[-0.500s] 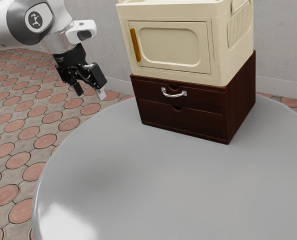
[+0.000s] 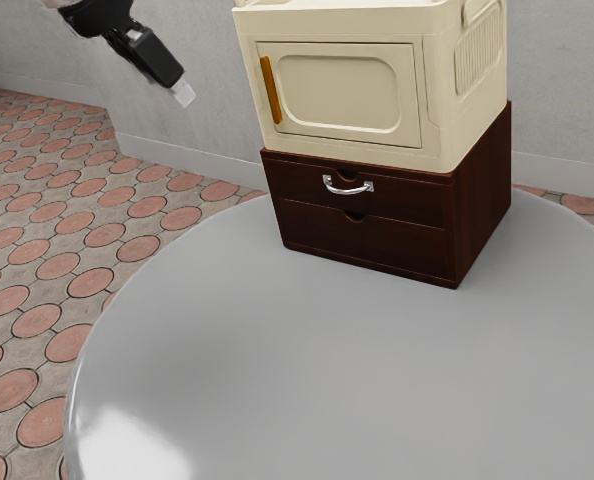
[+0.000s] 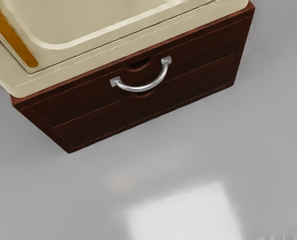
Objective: Pull the drawer handle with one arm to open the drawer
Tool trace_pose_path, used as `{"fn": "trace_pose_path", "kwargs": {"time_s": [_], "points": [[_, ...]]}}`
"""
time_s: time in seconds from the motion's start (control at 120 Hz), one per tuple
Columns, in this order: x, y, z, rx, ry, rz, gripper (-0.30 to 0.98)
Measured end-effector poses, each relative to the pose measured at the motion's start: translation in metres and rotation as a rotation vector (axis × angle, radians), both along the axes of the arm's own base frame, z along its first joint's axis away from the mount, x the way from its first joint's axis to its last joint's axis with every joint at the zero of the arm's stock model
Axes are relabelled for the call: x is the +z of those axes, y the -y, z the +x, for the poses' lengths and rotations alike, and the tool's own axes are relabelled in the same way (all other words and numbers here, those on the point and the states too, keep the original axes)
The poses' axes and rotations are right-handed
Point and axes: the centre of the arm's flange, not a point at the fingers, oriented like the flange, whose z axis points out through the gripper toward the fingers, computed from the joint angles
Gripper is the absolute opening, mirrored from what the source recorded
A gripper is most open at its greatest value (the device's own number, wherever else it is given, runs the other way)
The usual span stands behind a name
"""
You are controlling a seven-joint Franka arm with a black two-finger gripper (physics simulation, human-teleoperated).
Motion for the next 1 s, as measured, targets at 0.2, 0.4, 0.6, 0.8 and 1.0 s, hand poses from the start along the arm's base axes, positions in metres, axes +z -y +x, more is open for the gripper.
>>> {"fn": "trace_pose_path", "kwargs": {"time_s": [0.2,0.4,0.6,0.8,1.0], "points": [[0.000,0.058,0.008,-0.393,0.021,0.121,0.68],[-0.059,0.056,0.052,-0.606,-0.055,0.187,0.64],[-0.117,0.052,0.076,-0.804,-0.073,0.263,0.62],[-0.152,0.055,0.096,-0.959,-0.011,0.349,0.60],[-0.189,0.059,0.113,-1.047,0.078,0.455,0.57]]}}
